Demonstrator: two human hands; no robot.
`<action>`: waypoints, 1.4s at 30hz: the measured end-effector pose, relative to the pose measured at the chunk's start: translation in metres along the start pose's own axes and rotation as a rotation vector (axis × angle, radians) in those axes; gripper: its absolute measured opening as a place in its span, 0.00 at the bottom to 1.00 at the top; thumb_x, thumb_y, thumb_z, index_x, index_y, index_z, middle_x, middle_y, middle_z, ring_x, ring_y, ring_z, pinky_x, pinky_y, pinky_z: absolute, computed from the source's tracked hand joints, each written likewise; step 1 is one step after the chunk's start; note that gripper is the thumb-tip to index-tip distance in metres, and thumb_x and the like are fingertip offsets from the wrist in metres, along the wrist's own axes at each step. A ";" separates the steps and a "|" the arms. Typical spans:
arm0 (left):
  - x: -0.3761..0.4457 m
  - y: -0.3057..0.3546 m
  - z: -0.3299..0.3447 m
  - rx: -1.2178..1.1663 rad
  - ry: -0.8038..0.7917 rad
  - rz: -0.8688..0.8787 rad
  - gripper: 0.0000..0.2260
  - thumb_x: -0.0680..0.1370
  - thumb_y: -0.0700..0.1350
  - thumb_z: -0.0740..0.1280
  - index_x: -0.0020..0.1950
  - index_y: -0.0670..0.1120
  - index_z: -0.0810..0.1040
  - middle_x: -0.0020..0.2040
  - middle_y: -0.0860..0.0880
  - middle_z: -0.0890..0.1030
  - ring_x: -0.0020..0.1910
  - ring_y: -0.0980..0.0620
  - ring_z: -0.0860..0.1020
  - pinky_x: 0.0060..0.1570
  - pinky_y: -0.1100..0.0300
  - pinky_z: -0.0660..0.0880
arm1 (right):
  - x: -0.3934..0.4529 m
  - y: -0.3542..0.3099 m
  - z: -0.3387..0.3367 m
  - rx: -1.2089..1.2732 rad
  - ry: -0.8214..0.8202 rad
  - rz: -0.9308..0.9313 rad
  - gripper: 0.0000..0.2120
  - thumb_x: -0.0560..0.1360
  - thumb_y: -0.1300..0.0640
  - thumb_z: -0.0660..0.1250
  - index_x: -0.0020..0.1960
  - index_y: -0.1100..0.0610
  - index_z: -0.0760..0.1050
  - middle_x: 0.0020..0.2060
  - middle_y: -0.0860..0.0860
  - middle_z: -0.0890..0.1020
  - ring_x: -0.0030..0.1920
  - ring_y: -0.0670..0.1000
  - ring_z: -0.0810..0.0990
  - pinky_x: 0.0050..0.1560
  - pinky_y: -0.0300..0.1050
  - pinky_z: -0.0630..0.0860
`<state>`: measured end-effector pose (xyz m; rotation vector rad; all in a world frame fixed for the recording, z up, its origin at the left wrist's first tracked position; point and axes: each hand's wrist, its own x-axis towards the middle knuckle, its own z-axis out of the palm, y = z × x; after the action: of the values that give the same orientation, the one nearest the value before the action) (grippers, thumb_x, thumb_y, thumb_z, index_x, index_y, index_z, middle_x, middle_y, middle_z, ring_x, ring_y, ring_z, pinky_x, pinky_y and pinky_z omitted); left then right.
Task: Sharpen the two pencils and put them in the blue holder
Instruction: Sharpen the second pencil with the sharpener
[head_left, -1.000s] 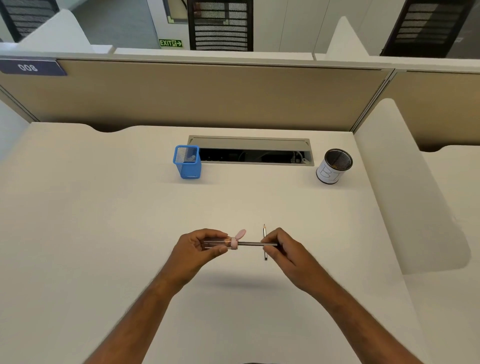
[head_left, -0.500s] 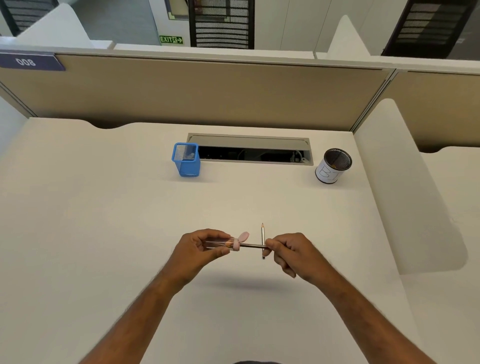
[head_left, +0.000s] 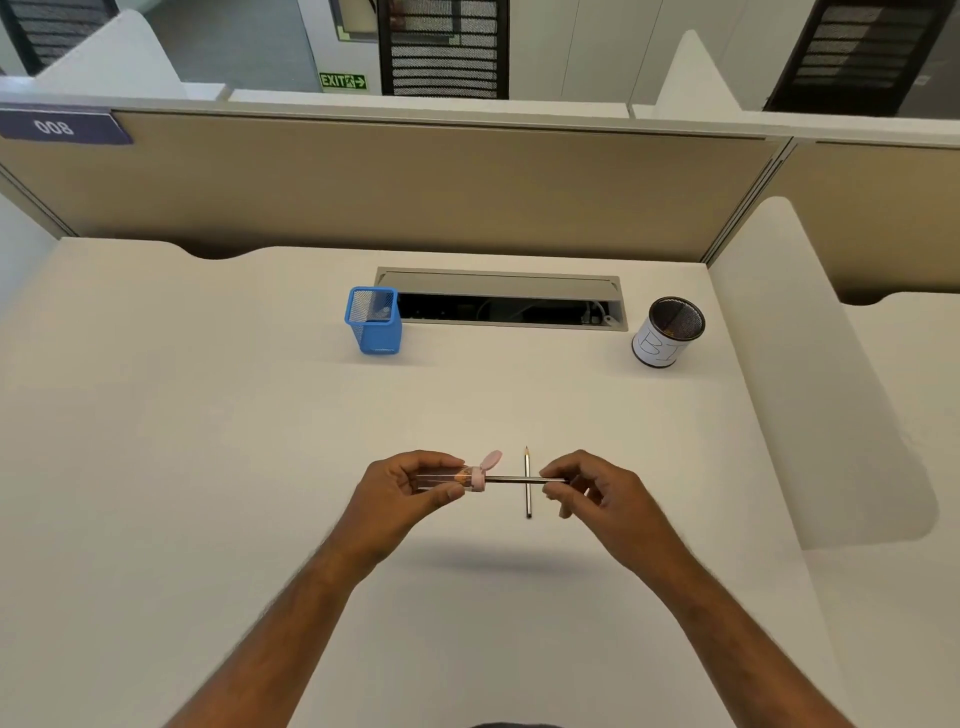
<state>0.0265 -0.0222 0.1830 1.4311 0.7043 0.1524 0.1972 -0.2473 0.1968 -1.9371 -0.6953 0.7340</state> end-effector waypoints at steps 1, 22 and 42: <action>0.000 0.000 0.000 -0.003 -0.002 -0.002 0.11 0.77 0.34 0.78 0.57 0.45 0.88 0.54 0.48 0.92 0.57 0.51 0.89 0.56 0.63 0.84 | 0.000 0.000 0.001 0.005 0.006 -0.004 0.07 0.80 0.58 0.73 0.51 0.45 0.84 0.42 0.43 0.85 0.38 0.47 0.83 0.39 0.33 0.72; -0.005 -0.001 -0.003 0.048 -0.007 -0.005 0.11 0.77 0.35 0.78 0.57 0.46 0.88 0.54 0.50 0.92 0.56 0.52 0.89 0.58 0.62 0.84 | 0.002 0.005 0.006 0.078 -0.117 0.060 0.12 0.81 0.54 0.72 0.63 0.44 0.76 0.48 0.47 0.83 0.41 0.45 0.84 0.47 0.41 0.77; -0.002 0.004 0.002 0.127 -0.058 0.005 0.11 0.77 0.35 0.79 0.56 0.46 0.89 0.52 0.50 0.92 0.54 0.52 0.90 0.58 0.60 0.84 | 0.005 0.012 0.003 0.121 -0.172 0.110 0.18 0.87 0.52 0.62 0.44 0.56 0.83 0.26 0.53 0.81 0.26 0.49 0.74 0.36 0.33 0.71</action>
<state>0.0275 -0.0243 0.1869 1.5522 0.6724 0.0712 0.1999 -0.2473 0.1836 -1.8275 -0.6364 0.9976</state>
